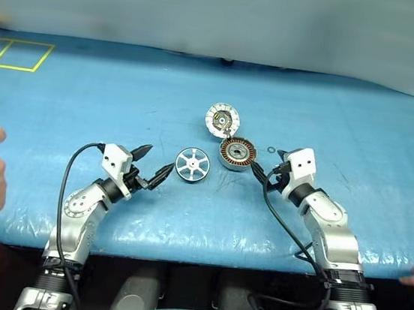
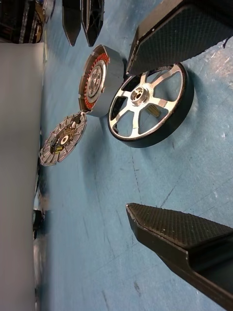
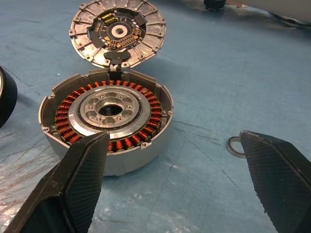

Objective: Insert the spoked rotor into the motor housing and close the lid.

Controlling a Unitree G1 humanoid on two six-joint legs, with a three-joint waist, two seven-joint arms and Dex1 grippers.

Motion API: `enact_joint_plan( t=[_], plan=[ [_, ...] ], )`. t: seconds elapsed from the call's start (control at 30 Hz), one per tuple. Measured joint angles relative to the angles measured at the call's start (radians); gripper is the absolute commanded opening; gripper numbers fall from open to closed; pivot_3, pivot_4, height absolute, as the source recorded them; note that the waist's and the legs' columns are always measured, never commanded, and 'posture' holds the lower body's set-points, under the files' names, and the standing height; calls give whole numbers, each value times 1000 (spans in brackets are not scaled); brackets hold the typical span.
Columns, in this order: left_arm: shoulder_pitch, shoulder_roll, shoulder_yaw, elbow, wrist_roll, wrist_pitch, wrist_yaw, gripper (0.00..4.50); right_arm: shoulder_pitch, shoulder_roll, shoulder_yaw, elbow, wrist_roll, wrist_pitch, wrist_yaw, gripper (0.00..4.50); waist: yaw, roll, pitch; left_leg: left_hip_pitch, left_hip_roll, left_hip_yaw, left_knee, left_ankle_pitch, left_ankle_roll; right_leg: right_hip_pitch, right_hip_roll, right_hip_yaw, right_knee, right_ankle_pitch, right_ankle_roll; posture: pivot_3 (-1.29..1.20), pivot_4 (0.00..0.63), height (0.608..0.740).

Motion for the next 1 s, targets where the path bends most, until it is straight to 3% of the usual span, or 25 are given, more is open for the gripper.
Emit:
enact_joint_plan(
  t=[0.53, 0.73, 1.0],
  plan=[
    [7, -87, -53, -14, 29, -6, 38, 4500, -3, 37, 81, -31, -1, 0, 61, 4470, 0, 0, 0, 0, 0, 0, 0, 0, 0, 0, 0, 0, 0, 0, 0, 0, 150, 740],
    [8, -74, -60, -31, 35, -6, 34, 4500, -67, -89, 179, -42, -119, -2, 120, 4470, 0, 0, 0, 0, 0, 0, 1, 0, 0, 0, 0, 0, 0, 0, 0, 0, 150, 740],
    [1, -65, -79, -32, 38, 0, 25, 4500, -338, -229, 427, 15, -297, -32, 394, 4470, -3, 0, 0, 0, 0, 0, 1, 0, 0, 0, 4, -1, 0, 0, 0, 0, 150, 740]
  ],
)
